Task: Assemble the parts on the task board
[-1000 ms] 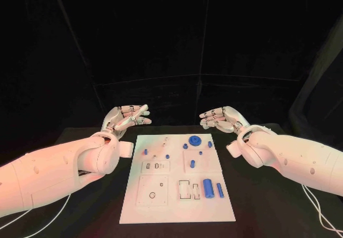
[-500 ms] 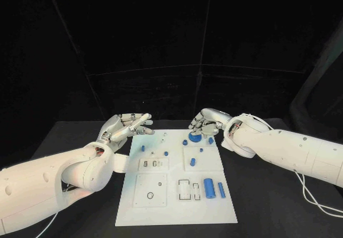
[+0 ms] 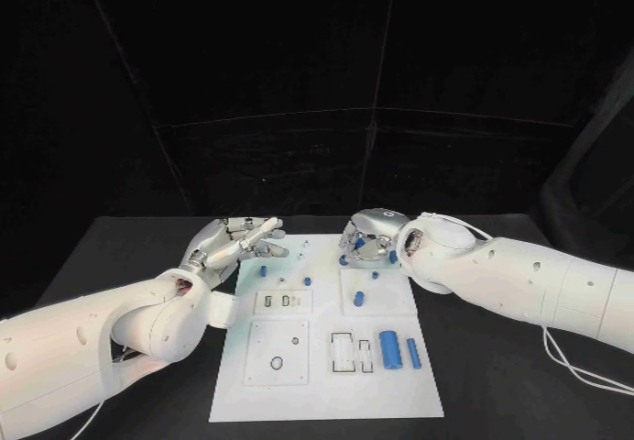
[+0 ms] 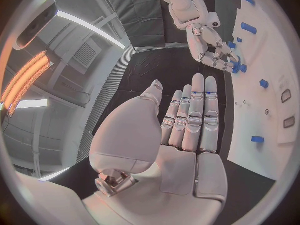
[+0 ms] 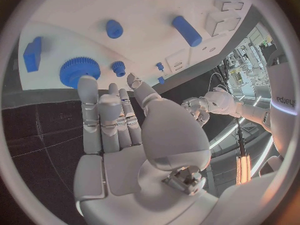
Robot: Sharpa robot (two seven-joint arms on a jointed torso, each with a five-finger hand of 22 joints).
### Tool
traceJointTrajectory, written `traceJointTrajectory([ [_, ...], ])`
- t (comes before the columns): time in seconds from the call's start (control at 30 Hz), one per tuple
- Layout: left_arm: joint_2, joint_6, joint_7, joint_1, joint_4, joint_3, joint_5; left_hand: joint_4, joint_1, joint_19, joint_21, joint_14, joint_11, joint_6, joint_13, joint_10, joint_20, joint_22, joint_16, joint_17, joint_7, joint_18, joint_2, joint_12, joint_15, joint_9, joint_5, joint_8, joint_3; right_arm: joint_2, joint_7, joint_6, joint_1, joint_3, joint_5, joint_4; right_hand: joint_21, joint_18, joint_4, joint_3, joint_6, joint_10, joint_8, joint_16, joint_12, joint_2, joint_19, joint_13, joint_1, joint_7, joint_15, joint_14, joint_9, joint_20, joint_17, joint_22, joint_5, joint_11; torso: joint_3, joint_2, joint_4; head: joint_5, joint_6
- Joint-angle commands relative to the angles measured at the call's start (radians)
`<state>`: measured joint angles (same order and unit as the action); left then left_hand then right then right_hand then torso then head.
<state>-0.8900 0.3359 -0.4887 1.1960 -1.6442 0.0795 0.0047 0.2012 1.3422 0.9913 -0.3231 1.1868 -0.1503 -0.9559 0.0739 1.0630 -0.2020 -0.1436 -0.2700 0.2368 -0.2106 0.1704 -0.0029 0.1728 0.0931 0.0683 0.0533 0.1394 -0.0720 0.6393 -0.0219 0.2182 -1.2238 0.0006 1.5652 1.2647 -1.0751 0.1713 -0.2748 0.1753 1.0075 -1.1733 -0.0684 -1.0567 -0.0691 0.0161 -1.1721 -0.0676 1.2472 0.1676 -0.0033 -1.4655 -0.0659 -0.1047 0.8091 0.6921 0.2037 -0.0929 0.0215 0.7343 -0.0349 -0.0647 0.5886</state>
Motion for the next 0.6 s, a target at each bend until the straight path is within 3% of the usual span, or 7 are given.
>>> traceJointTrajectory([
  [0.03, 0.001, -0.032, 0.008, 0.002, -0.001, -0.001, -0.007, -0.005, -0.005, -0.006, 0.004, -0.006, -0.003, -0.001, -0.001, -0.001, -0.004, 0.001, 0.007, 0.002, -0.004, 0.011, 0.008, -0.007, 0.002, -0.001, 0.0, -0.004, 0.002, -0.003, -0.039, -0.039, -0.005, 0.001, 0.067, 0.005, -0.038, -0.023, 0.003, 0.009, -0.012, 0.013, 0.004, -0.045, 0.002, -0.004, -0.007, -0.003, -0.005, 0.0, 0.008, -0.032, 0.0, -0.003, 0.043, 0.044, -0.005, -0.002, 0.0009, 0.013, -0.0007, -0.001, -0.002],
  [0.4, 0.002, -0.039, 0.016, 0.002, 0.004, -0.001, -0.007, -0.005, -0.005, -0.006, 0.004, -0.007, -0.003, -0.001, -0.001, -0.001, -0.004, 0.002, 0.007, 0.002, -0.004, 0.011, 0.01, -0.007, 0.003, -0.001, 0.0, -0.004, 0.002, -0.011, -0.049, -0.076, -0.008, 0.001, 0.081, 0.006, -0.093, -0.031, 0.004, 0.026, -0.005, 0.011, 0.0, -0.109, 0.0, 0.002, -0.022, -0.003, 0.003, 0.006, 0.012, -0.029, -0.002, -0.007, 0.11, 0.115, -0.005, -0.007, 0.0029, 0.021, -0.003, -0.001, -0.001],
  [0.6, 0.002, -0.041, 0.019, 0.002, 0.009, -0.001, -0.007, -0.006, -0.005, -0.006, 0.004, -0.007, -0.003, -0.001, -0.001, -0.001, -0.004, 0.002, 0.007, 0.003, -0.004, 0.011, 0.01, -0.007, 0.003, -0.001, 0.001, -0.005, 0.002, -0.016, -0.049, -0.088, -0.008, 0.001, 0.084, 0.004, -0.116, -0.035, 0.004, 0.046, 0.009, 0.002, -0.002, -0.135, -0.001, 0.011, -0.027, -0.003, 0.008, 0.005, 0.012, -0.028, -0.003, -0.009, 0.136, 0.143, -0.005, -0.005, 0.0034, 0.022, -0.0008, 0.0, -0.001],
])
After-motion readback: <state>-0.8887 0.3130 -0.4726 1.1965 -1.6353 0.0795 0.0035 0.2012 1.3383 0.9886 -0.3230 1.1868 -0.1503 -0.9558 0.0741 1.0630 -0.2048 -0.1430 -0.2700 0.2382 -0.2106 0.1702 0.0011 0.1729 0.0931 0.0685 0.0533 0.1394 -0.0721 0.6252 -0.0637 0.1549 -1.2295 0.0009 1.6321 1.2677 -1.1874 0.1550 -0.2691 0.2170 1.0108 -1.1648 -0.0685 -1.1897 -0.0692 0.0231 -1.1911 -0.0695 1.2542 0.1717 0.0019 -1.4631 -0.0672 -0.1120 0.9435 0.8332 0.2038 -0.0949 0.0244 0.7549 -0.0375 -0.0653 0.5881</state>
